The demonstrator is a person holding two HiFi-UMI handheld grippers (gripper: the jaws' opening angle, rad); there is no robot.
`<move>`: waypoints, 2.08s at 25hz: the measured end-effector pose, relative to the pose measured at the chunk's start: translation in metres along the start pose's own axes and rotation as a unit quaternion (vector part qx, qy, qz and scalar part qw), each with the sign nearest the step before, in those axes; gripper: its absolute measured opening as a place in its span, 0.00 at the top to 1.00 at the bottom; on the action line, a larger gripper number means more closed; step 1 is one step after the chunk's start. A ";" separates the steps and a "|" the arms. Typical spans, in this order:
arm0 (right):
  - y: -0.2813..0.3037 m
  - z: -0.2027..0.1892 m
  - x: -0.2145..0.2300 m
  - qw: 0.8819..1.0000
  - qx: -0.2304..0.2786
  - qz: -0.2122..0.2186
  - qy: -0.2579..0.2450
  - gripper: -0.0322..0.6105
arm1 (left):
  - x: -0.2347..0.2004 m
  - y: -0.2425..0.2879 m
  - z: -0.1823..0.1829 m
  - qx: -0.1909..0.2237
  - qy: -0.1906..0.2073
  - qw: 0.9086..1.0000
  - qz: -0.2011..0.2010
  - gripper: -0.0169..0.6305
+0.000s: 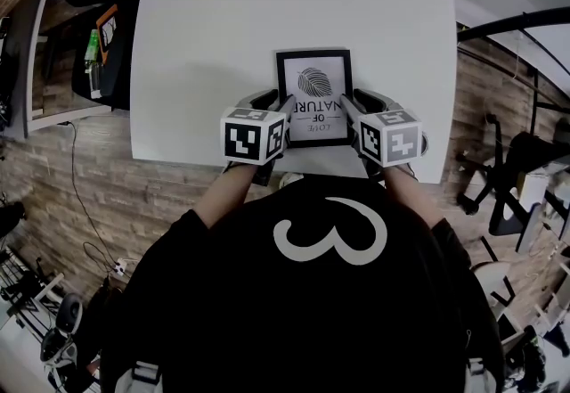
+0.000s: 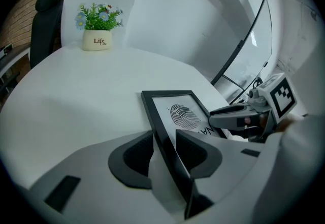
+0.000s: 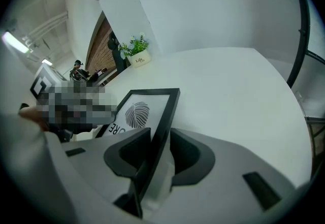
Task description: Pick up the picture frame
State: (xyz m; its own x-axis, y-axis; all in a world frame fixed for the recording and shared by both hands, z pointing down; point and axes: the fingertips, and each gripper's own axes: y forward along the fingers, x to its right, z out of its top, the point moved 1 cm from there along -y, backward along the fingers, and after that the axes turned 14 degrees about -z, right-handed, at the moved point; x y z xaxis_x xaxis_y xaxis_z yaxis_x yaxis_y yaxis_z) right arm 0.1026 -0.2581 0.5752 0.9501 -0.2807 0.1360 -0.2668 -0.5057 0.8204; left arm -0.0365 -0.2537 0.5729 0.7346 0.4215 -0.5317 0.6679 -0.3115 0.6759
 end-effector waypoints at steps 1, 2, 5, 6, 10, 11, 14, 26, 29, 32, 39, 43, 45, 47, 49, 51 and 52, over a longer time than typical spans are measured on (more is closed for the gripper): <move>0.000 0.000 0.000 1.000 0.000 0.000 -0.001 0.74 | 0.000 0.000 0.000 -0.003 0.005 1.000 0.003 0.76; 0.000 0.000 0.000 1.000 0.001 -0.002 -0.002 0.74 | 0.000 0.000 0.000 -0.006 0.009 1.000 0.005 0.76; 0.000 0.000 0.000 1.000 0.003 -0.007 0.001 0.74 | 0.000 0.000 -0.001 -0.007 0.013 1.000 0.006 0.77; 0.000 0.000 0.000 1.000 0.004 -0.009 0.000 0.74 | 0.000 0.000 -0.001 -0.006 0.013 1.000 0.007 0.77; 0.000 0.000 0.000 1.000 0.007 -0.010 -0.001 0.75 | 0.001 0.001 -0.001 -0.003 0.010 1.000 0.011 0.78; 0.000 0.000 0.000 1.000 0.007 -0.008 0.002 0.76 | 0.002 0.002 -0.001 -0.001 0.007 1.000 0.011 0.78; 0.001 0.001 0.000 1.000 0.006 -0.004 0.009 0.77 | 0.001 0.002 -0.001 0.003 0.003 1.000 0.014 0.79; 0.000 0.001 -0.001 1.000 0.009 0.006 -0.003 0.77 | 0.000 0.000 0.001 0.013 -0.012 1.000 0.013 0.80; 0.000 0.001 0.000 1.000 0.011 0.001 0.000 0.78 | -0.001 0.000 0.001 0.010 -0.020 1.000 0.018 0.80; 0.000 0.001 -0.001 1.000 0.014 -0.003 0.002 0.78 | -0.001 0.000 0.000 0.011 -0.029 0.999 0.017 0.82; -0.001 0.000 -0.001 1.000 0.011 -0.002 0.013 0.79 | -0.001 -0.001 -0.001 0.014 -0.039 0.999 0.018 0.82; -0.003 0.000 -0.002 1.000 0.010 -0.008 0.014 0.79 | 0.000 -0.003 -0.001 0.014 -0.038 0.999 0.014 0.82; -0.005 0.000 -0.002 1.000 0.012 -0.010 0.016 0.79 | 0.001 -0.004 0.000 0.017 -0.037 0.999 0.013 0.82; -0.009 0.001 -0.003 1.000 0.017 -0.012 0.016 0.80 | 0.002 -0.006 0.000 0.020 -0.035 0.999 0.011 0.82; -0.014 0.002 -0.004 1.000 0.024 -0.014 0.014 0.80 | 0.005 -0.010 0.000 0.023 -0.032 0.999 0.010 0.82; -0.021 0.004 -0.006 0.999 0.032 -0.016 0.011 0.80 | 0.008 -0.014 0.000 0.027 -0.030 0.999 0.009 0.83; -0.024 0.005 -0.007 0.999 0.037 -0.017 0.009 0.80 | 0.010 -0.016 0.001 0.029 -0.029 0.999 0.008 0.83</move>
State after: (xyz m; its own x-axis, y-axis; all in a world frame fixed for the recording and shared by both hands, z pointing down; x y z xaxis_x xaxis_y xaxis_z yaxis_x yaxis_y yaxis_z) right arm 0.1016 -0.2480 0.5518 0.9612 -0.2483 0.1201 -0.2457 -0.5730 0.7818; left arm -0.0403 -0.2451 0.5563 0.7502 0.3659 -0.5507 0.6601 -0.3683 0.6546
